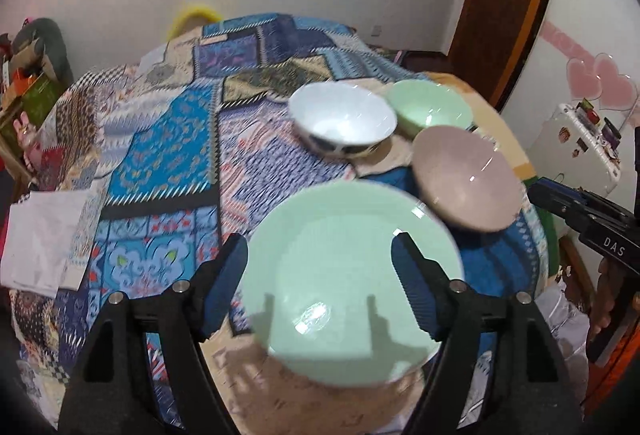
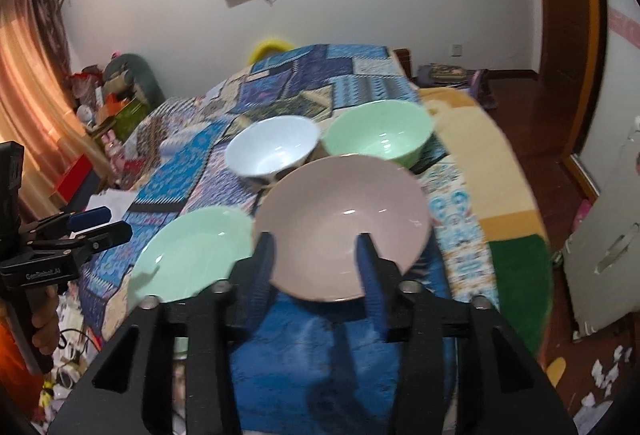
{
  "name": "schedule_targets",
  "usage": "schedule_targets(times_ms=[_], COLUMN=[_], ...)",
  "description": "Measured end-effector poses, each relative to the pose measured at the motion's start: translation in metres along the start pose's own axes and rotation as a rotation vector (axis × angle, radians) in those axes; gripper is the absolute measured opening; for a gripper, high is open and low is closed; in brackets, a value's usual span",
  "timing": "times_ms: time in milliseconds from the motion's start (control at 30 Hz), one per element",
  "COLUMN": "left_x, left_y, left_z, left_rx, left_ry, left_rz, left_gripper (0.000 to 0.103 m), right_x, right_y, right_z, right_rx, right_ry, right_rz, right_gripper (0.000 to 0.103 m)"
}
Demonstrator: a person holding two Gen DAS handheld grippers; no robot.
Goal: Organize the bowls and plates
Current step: 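Move the left tool to the pale pink bowl and grasp its rim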
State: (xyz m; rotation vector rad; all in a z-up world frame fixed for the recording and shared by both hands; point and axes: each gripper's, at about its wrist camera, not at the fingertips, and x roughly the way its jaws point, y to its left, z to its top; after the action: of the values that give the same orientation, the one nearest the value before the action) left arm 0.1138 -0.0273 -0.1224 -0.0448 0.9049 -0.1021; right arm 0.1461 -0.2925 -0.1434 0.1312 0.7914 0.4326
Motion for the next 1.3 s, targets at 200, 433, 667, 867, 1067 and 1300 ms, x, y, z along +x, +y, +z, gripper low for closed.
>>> schedule_targets(times_ms=[200, 433, 667, 867, 1067, 1300], left_x=[0.022, 0.064, 0.109, 0.139, 0.155, 0.169], left_y=[-0.028, -0.054, -0.073, -0.079, -0.083, -0.088], left_z=[0.024, 0.039, 0.047, 0.048, 0.046, 0.044], left_rx=[0.024, 0.046, 0.050, 0.054, 0.072, 0.101], left_ry=[0.008, 0.075, 0.126, 0.157, 0.167, 0.198], left_rz=[-0.034, -0.091, -0.130, -0.132, -0.129, -0.152], left_gripper=[0.078, 0.079, 0.079, 0.078, 0.053, 0.029], right_x=[-0.005, 0.021, 0.042, 0.052, 0.060, 0.065], right_y=[-0.021, -0.043, -0.063, -0.068, -0.067, -0.067], right_z=[0.005, 0.001, -0.009, -0.016, -0.019, -0.020], right_rx=[0.018, 0.066, 0.147, 0.169, 0.163, 0.162], right_ry=[-0.037, -0.003, 0.047, 0.054, 0.076, 0.079], right_rz=[-0.051, -0.053, -0.018, -0.006, -0.007, 0.012], right_gripper=[0.053, 0.061, 0.061, 0.061, 0.044, 0.031])
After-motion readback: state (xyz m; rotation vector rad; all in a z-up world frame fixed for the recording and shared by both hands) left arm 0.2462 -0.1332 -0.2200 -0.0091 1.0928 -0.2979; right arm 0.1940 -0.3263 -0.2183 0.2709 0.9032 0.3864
